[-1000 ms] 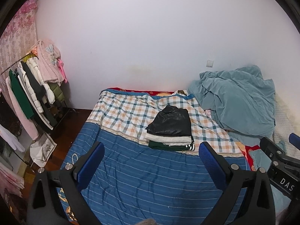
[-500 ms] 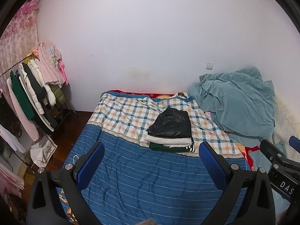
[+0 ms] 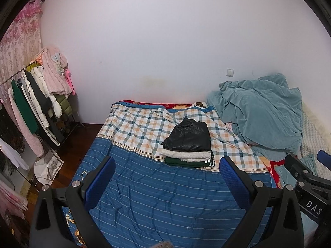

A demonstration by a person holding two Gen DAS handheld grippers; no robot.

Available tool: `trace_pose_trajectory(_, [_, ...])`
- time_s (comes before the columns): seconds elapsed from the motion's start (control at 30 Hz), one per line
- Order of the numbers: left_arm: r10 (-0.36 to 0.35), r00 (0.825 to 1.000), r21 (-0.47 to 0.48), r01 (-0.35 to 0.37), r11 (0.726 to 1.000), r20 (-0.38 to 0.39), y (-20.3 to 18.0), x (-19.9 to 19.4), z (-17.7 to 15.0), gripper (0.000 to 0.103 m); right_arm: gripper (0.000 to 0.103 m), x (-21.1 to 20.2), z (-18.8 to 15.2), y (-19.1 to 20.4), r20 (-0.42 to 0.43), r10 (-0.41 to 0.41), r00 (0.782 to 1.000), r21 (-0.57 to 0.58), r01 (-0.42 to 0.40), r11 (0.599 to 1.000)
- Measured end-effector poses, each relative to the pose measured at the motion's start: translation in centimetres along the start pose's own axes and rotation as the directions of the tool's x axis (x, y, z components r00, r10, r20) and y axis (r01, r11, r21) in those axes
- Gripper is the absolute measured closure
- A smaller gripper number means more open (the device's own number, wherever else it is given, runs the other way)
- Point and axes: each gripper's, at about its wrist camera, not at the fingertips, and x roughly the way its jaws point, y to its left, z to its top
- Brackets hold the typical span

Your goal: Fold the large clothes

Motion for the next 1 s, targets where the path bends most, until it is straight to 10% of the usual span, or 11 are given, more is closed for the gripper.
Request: trace_pose_trajectory(1.0, [0.006,1.0,-0.006,-0.006,1.0,0.011,0.34,-0.96,0.11,0.0,0.006,-0.36,-0.73,0.25,0.01,-0.004,1.0,0.008,0.004,1.0])
